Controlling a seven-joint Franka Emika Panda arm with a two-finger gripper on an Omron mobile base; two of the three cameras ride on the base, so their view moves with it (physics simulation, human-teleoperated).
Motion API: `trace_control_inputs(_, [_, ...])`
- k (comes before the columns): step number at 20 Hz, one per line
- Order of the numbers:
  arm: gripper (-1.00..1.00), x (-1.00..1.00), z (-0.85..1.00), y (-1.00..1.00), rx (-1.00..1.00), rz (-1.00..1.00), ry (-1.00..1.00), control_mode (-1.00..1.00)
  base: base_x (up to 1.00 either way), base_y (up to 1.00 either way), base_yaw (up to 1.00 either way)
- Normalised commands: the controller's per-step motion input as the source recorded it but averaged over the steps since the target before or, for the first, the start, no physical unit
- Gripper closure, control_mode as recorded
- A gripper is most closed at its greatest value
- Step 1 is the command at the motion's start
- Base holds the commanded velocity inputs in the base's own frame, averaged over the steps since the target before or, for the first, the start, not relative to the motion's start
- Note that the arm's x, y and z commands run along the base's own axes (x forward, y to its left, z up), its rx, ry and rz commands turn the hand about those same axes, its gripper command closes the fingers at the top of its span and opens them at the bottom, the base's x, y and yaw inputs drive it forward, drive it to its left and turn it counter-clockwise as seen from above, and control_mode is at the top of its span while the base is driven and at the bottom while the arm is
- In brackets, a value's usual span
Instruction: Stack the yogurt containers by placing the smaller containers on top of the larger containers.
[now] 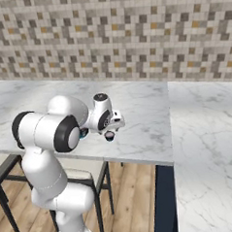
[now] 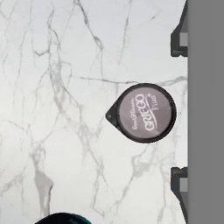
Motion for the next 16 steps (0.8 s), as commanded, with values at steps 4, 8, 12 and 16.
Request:
trace_control_inputs(4, [-1.0,0.03,-0.11,0.0,0.0,0.0,-0.03,-1.0,0.0,0.0,0.0])
trace_control_inputs(8, [-1.0,0.02,-0.13,-0.01,0.0,0.0,-0.01,-1.0,0.0,0.0,0.0])
trace_control_inputs(12, [-1.0,0.02,-0.14,0.0,0.0,0.0,-0.01,-1.0,0.0,0.0,0.0])
trace_control_inputs(16, [-1.0,0.05,-0.12,0.0,0.0,0.0,-0.03,-1.0,0.0,0.0,0.0])
